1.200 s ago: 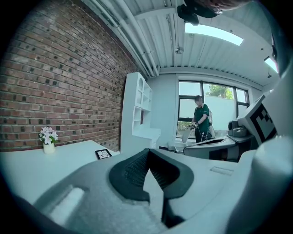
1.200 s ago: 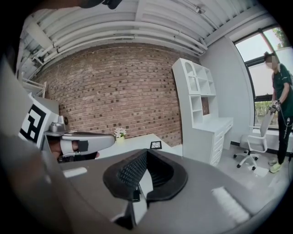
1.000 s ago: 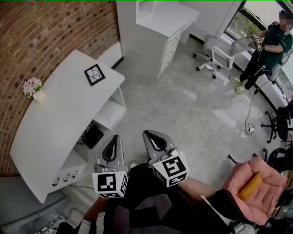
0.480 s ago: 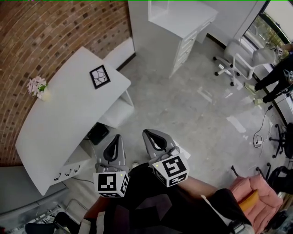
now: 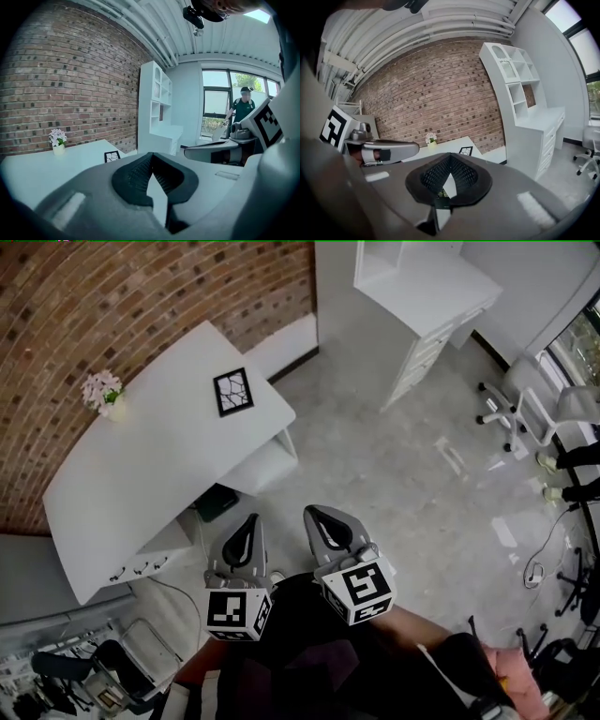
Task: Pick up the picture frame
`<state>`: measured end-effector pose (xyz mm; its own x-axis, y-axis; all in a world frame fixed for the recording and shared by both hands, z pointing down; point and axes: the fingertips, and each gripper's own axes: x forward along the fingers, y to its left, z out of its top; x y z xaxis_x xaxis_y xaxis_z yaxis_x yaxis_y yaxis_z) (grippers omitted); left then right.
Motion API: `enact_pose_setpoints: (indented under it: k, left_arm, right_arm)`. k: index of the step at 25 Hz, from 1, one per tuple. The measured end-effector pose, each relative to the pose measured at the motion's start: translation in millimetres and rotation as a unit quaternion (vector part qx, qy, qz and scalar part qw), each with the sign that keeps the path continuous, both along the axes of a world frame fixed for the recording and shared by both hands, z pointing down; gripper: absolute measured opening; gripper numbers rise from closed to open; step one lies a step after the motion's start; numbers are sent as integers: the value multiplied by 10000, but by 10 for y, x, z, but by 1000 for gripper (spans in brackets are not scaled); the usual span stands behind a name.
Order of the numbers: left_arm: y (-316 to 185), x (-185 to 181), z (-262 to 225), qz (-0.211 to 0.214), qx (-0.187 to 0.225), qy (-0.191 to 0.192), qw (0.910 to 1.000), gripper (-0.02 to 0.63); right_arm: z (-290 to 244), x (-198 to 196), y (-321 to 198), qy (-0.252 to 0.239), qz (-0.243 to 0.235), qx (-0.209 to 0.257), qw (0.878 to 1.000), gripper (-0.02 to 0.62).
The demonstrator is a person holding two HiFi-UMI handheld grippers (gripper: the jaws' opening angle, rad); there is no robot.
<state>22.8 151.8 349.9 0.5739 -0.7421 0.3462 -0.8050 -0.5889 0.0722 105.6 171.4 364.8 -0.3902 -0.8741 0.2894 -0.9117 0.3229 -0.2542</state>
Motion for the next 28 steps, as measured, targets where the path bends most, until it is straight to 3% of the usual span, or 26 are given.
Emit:
enact_pose_setpoints:
  k: [12,28]
  left_arm:
    - [-149,-72,143,-418,-189,-126,9989,2]
    - [-1214,-136,217,233,-197,367,9989,2]
  right_arm:
    - [212,-54,-246,-86,-388,-231,9989,2]
    - [263,-186,-1176,514,156,-360,9979,2]
